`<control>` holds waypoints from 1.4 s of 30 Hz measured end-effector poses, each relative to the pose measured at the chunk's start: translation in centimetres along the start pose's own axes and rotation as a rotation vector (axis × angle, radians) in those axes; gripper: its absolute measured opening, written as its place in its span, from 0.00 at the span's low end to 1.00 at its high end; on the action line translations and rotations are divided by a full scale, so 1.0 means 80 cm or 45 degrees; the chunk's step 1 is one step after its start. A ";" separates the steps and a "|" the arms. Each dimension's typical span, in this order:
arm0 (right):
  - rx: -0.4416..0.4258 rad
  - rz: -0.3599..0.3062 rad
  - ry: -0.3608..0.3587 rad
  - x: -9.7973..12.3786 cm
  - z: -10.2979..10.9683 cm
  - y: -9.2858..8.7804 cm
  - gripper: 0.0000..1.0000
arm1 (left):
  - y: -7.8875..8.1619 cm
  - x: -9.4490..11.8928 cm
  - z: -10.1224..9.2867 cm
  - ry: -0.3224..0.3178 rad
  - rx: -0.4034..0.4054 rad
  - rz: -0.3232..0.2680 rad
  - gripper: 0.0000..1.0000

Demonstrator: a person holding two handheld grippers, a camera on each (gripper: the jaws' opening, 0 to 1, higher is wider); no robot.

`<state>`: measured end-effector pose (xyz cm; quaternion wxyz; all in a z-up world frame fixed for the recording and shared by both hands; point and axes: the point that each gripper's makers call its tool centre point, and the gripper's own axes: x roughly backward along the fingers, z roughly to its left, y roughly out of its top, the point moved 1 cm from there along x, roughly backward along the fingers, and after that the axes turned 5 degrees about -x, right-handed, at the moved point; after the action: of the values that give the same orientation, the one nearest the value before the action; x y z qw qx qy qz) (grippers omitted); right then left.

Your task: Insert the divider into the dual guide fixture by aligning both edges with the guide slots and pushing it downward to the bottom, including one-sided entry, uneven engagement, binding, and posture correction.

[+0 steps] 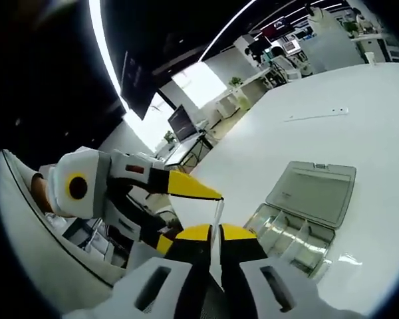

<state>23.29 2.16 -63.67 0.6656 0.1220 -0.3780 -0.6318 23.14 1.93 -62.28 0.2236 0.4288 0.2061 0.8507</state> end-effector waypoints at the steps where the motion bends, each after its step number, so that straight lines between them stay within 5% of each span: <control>1: 0.000 0.000 -0.003 0.000 0.000 0.000 0.00 | 0.000 0.000 0.000 0.001 -0.005 0.001 0.29; 21: -0.031 0.029 -0.021 0.001 -0.003 -0.003 0.00 | 0.001 -0.001 0.001 -0.001 0.026 -0.017 0.29; 42: 0.154 0.063 -0.002 0.002 0.003 -0.013 0.00 | -0.018 0.015 0.007 -0.114 0.236 -0.052 0.29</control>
<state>22.32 1.92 -64.09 0.6721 0.1523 -0.4188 -0.5914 23.23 3.84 -61.99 0.2091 0.4809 0.2823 0.8033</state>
